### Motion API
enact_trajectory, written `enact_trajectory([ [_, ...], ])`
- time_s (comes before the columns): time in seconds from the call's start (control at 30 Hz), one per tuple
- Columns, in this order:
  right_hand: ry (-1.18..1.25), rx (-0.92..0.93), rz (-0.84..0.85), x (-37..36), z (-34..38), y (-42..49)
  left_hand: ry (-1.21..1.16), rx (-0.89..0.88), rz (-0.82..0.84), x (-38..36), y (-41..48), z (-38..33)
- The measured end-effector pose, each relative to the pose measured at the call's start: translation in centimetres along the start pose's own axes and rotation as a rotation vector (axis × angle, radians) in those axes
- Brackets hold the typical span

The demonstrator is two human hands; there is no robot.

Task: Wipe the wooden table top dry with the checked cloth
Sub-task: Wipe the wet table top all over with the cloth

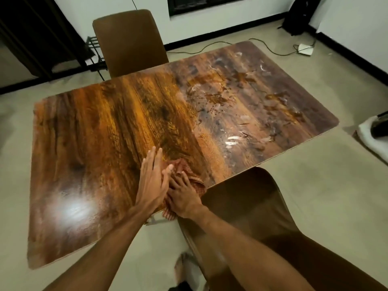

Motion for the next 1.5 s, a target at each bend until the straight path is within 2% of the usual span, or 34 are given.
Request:
enact_trajectory([
  [0.07, 0.005, 0.012, -0.009, 0.4, -1.4, -0.9, -0.012, 0.013, -0.006, -0.3, -0.5, -0.3],
  [0.2, 0.001, -0.260, -0.153, 4.4, -9.7, -3.0, -0.050, 0.046, -0.018, -1.0, -0.5, -0.1],
  [0.3, -0.006, -0.357, -0.161, 5.7, -10.7, -2.5, -0.063, 0.080, -0.024, -1.1, -1.1, -0.4],
  [0.37, -0.004, -0.250, -0.109, 4.7, -8.3, -1.4, -0.062, 0.086, -0.020, -1.2, -1.5, -1.0],
  [0.43, 0.001, -0.054, -0.017, 3.8, -7.5, -1.0, -0.040, 0.098, -0.016, -1.4, -1.5, -1.9],
  [0.5, -0.011, 0.012, 0.000, 4.9, -10.0, -1.5, -0.020, 0.115, -0.016, -2.0, -1.3, -2.9],
  [0.67, 0.009, -0.352, -0.144, 10.6, -21.0, -3.9, 0.005, 0.144, -0.055, -3.3, -1.0, -7.2],
  [0.73, -0.016, -0.290, -0.122, 10.7, -21.2, -4.0, 0.064, 0.162, -0.047, -4.7, -1.0, -9.9],
  [0.87, -0.036, 0.121, 0.008, 8.8, -19.9, -4.4, 0.129, 0.232, -0.038, -7.6, -0.6, -14.1],
  [0.9, -0.031, 0.157, 0.007, 9.5, -21.3, -4.7, 0.134, 0.249, -0.040, -8.1, -0.5, -14.9],
  [0.93, -0.025, 0.129, -0.025, 10.6, -23.5, -4.9, 0.127, 0.263, -0.043, -8.5, -0.2, -15.5],
  [1.03, 0.044, -0.134, -0.137, 14.6, -31.4, -6.2, 0.121, 0.286, -0.062, -9.2, -0.1, -17.7],
  [1.13, 0.017, -0.219, -0.159, 16.3, -33.1, -6.2, 0.080, 0.323, -0.084, -9.5, 0.4, -19.1],
  [1.2, 0.006, -0.100, -0.075, 14.8, -30.0, -5.4, 0.065, 0.347, -0.091, -9.8, 0.5, -19.7],
  [1.27, -0.022, 0.110, 0.023, 12.6, -26.6, -5.1, 0.069, 0.370, -0.111, -10.0, 0.9, -19.7],
  [1.33, -0.029, 0.220, 0.093, 12.5, -26.4, -5.0, 0.065, 0.382, -0.119, -9.9, 1.4, -19.6],
  [1.4, -0.052, 0.162, 0.057, 14.5, -29.0, -4.2, 0.037, 0.407, -0.122, -9.8, 1.9, -19.2],
  [1.5, -0.030, -0.128, -0.063, 17.5, -32.8, -3.0, 0.000, 0.440, -0.149, -9.8, 2.0, -18.1],
])
Point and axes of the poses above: each hand's wrist, its own y-axis towards the middle knuckle, its own x-axis out of the back of the hand, z = x × y, the point moved 2 cm from there along y, towards the middle knuckle, and after that the axes turned 10 degrees about y, right-handed, at the moved point
